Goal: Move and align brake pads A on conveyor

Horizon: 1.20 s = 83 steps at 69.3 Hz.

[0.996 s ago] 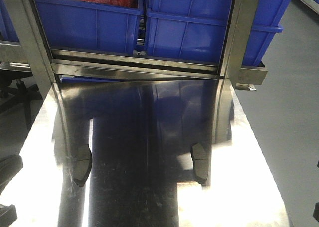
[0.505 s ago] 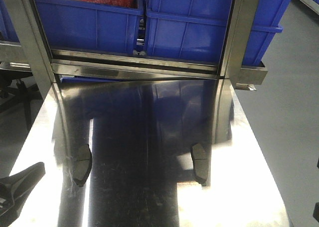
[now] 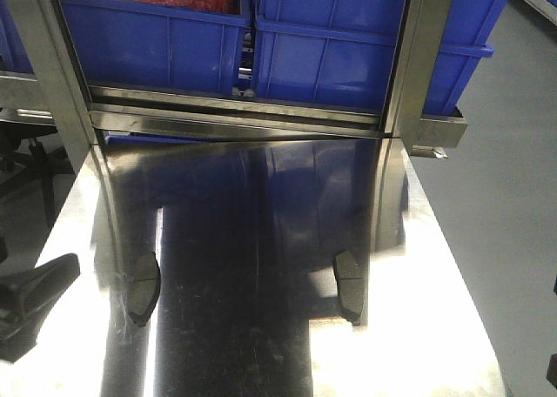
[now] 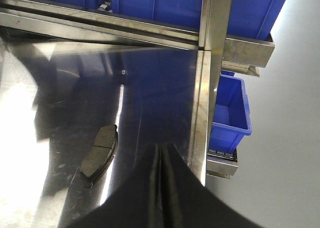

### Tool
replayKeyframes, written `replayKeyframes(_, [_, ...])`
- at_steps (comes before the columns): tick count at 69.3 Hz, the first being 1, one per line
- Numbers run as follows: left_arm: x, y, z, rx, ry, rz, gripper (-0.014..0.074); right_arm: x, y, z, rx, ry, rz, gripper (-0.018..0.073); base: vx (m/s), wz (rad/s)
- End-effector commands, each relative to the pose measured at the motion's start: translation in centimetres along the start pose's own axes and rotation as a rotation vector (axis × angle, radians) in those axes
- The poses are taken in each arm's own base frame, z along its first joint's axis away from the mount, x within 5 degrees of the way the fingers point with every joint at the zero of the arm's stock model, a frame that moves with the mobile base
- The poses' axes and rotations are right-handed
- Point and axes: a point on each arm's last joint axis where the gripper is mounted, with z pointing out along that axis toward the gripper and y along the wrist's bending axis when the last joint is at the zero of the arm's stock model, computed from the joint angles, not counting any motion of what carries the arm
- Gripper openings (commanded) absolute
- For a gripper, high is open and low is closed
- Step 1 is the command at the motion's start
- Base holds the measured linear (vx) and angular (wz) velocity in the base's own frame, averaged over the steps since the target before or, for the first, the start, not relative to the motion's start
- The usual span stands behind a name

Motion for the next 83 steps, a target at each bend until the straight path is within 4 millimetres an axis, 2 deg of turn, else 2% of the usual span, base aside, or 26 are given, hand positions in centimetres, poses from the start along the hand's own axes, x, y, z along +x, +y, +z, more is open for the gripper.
replayKeyframes(1, [-2.5, -0.4, 0.7, 0.003, -0.053, 0.008, 0.0583, -1.4, -0.2, -0.3, 0.018, -0.085, -0.007, -0.001, 0.0, 0.0])
replayKeyframes(20, [-4.9, -0.1, 6.4, -0.028, 0.059, 0.06, 0.0582, -1.4, -0.2, -0.3, 0.018, -0.085, -0.007, -0.001, 0.0, 0.0])
replayKeyframes(31, [-5.7, -1.8, 9.5, 0.024, 0.076, 0.119, 0.0582, -1.4, -0.1, -0.3, 0.017, -0.085, -0.007, -0.001, 0.0, 0.0])
replayKeyframes(40, [-4.7, -2.1, 12.6, 0.018, 0.148, 0.095, 0.0571, -1.4, -0.1, -0.3, 0.017, -0.085, -0.007, -0.001, 0.0, 0.0])
replayKeyframes(48, [-3.2, -0.9, 14.8, -0.042, 0.214, 0.004, 0.0559, -1.4, -0.1, -0.3, 0.017, -0.085, -0.007, -0.001, 0.0, 0.0])
replayKeyframes(56, [-2.2, 0.2, 16.2, -0.103, 0.263, -0.067, 0.0559, -1.4, -0.1, -0.3, 0.017, -0.085, -0.007, -0.001, 0.0, 0.0])
replayKeyframes(59, [-2.0, 0.4, 16.6, -0.116, 0.29, -0.046, 0.0559, -1.4, -0.1, -0.3, 0.017, -0.085, -0.007, -0.001, 0.0, 0.0])
replayKeyframes(70, [-2.5, 1.2, 18.0, -0.243, 0.415, -0.016, 0.0559, -1.4, -0.1, -0.3, 0.017, -0.085, -0.007, -0.001, 0.0, 0.0])
replayKeyframes(77, [-2.8, 1.8, 18.7, -0.344, 0.472, -0.09, 0.0559, -1.4, -0.1, -0.3, 0.017, -0.085, -0.007, -0.001, 0.0, 0.0])
replayKeyframes(83, [-2.8, 1.7, 19.2, -0.35, 0.478, -0.138, 0.0559, -1.4, -0.1, -0.3, 0.017, -0.085, -0.007, -0.001, 0.0, 0.0])
